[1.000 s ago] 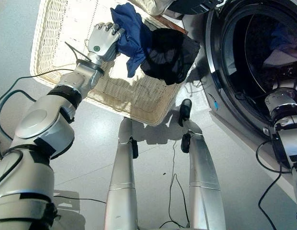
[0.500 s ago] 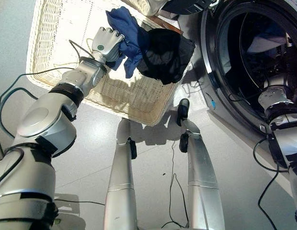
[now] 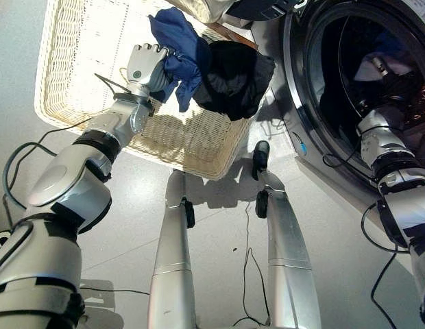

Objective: Put the clothes into the washing machine.

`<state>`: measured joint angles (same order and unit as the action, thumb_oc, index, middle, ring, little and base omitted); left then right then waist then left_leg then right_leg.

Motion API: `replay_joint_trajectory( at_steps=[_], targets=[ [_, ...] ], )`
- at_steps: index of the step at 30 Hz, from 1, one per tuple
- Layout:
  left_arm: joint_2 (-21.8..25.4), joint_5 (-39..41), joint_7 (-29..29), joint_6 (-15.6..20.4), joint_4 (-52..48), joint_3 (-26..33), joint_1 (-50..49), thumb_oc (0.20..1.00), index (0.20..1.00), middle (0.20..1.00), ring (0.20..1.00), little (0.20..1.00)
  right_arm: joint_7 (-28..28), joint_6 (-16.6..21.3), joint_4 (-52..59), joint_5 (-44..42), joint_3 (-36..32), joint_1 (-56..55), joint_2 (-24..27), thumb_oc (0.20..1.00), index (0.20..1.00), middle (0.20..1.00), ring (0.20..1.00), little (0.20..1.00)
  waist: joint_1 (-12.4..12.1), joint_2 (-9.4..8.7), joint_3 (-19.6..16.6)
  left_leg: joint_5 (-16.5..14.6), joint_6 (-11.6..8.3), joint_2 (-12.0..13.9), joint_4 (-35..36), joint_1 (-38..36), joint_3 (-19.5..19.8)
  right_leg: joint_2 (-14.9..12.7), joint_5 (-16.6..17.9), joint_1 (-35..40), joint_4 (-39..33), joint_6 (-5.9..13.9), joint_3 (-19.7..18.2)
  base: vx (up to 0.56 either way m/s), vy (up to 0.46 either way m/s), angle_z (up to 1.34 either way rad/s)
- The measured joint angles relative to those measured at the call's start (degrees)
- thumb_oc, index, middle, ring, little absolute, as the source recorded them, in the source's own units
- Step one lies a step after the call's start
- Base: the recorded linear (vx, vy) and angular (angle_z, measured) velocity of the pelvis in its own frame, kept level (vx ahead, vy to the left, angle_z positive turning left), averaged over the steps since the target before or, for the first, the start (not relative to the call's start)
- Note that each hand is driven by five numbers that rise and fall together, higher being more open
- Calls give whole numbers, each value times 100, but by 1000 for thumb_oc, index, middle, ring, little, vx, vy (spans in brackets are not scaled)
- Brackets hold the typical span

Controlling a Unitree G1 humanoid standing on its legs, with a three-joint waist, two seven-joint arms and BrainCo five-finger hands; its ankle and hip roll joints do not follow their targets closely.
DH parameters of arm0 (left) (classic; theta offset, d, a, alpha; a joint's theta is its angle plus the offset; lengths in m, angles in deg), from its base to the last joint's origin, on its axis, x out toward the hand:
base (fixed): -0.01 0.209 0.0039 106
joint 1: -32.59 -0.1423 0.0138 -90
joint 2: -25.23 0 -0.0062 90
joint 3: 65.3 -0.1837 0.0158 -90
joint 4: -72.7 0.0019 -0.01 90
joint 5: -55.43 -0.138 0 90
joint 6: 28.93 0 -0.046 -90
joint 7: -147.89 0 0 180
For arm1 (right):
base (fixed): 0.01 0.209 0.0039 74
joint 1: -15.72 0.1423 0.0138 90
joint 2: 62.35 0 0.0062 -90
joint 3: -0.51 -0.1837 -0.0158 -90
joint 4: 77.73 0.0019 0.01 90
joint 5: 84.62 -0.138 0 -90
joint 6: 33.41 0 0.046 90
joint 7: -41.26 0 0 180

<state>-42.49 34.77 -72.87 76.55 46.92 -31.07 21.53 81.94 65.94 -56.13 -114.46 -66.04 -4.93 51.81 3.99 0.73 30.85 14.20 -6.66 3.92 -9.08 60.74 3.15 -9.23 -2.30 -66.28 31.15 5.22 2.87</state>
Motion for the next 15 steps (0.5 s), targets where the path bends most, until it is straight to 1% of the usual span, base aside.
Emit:
replay_joint_trajectory(
  at_steps=[1,2,3,6,7,8,13,15],
  targets=[
    [2,4,-39,-4,-18,4,0,200,200,200,200,200,-56,-375,-157,276,265,96,64,1000,1000,1000,1000,1000,-15,0,0,0,0,2,1,7,0,2,-1,-5,-4,1,0,0,0,0],
    [9,4,-54,-7,-52,3,1,200,200,200,200,200,-107,-635,-231,403,422,153,121,1000,1000,1000,1000,1000,-30,0,0,0,0,5,8,16,2,8,0,-8,-22,1,0,-18,-37,-1],
    [26,4,-66,-12,-93,6,0,200,200,200,200,200,-281,-1043,-291,570,456,218,177,1000,1000,1000,1000,1000,-31,-1,0,0,0,13,11,39,3,15,8,-13,-50,9,6,-12,-40,-1],
    [49,3,-90,-60,-211,3,20,200,200,200,200,200,-602,-1731,-566,683,706,313,297,1000,1000,1000,1000,1000,-41,-1,-1,0,0,26,10,106,15,27,44,-19,-134,16,37,-7,-57,-1],
    [56,3,-90,-60,-220,2,30,200,200,200,200,200,-643,-1849,-629,706,763,316,300,1000,1000,1000,1000,1000,-45,-1,-1,0,0,29,10,117,18,27,46,-19,-147,16,48,-1,-42,1],
    [76,2,-90,-58,-218,4,45,200,200,200,200,200,-685,-2121,-688,875,852,307,301,1000,1000,1000,1000,1000,-49,-2,-1,0,0,31,10,131,21,27,47,-19,-157,16,62,-1,-39,2],
    [96,0,-62,-39,-209,-18,102,200,200,200,200,200,-774,-2644,-681,1482,1063,324,313,1000,1000,1000,1000,1000,-46,-2,0,0,0,39,11,133,25,32,53,-19,-155,9,73,0,-7,0],
    [100,1,-32,-27,-203,-25,127,200,200,200,200,200,-704,-2694,-659,1656,1098,325,313,1000,1000,1000,1000,1000,-44,-2,0,0,0,40,11,133,25,35,57,-19,-155,10,72,0,0,0]
  ],
)
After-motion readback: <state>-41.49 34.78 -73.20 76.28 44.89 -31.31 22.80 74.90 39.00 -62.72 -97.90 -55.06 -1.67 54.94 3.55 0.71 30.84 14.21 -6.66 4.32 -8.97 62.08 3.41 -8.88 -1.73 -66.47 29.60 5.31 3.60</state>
